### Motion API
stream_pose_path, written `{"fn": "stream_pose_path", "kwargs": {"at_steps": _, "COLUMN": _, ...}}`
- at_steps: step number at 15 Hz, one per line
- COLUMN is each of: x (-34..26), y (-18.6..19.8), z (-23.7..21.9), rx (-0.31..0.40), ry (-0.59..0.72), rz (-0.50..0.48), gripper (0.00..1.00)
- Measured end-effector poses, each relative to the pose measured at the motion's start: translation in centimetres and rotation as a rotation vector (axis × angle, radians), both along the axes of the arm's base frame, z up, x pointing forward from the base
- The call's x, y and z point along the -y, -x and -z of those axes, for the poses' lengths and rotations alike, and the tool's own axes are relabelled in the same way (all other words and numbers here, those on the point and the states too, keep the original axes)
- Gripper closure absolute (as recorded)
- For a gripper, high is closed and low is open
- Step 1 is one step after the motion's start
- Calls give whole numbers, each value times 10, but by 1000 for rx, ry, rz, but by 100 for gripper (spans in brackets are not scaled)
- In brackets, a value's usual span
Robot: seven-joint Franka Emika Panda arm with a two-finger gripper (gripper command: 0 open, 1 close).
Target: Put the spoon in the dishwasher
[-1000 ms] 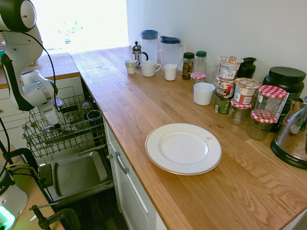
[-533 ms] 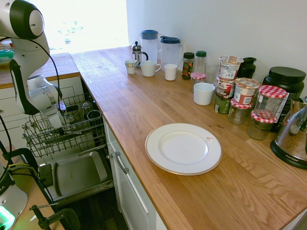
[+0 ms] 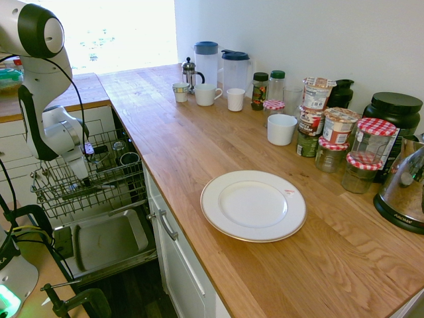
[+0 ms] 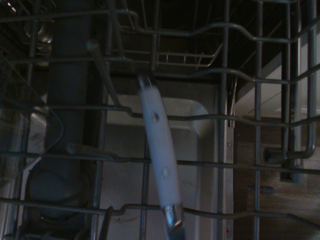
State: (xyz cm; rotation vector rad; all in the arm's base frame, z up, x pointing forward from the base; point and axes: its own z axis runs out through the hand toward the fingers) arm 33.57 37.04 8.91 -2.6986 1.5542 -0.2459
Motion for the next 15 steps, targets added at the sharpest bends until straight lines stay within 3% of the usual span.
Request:
{"fn": "stream_pose_path", "kwargs": {"at_steps": 7, "x": -2, "y": -2, "z": -16, "rx": 28, "ry": -11, "rz": 4, "gripper": 0}}
{"fn": "stream_pose_path", "kwargs": {"at_steps": 15, "x": 6, "y": 21, "z": -129, "rx": 84, "ry": -6, "rz": 35, "gripper": 0}}
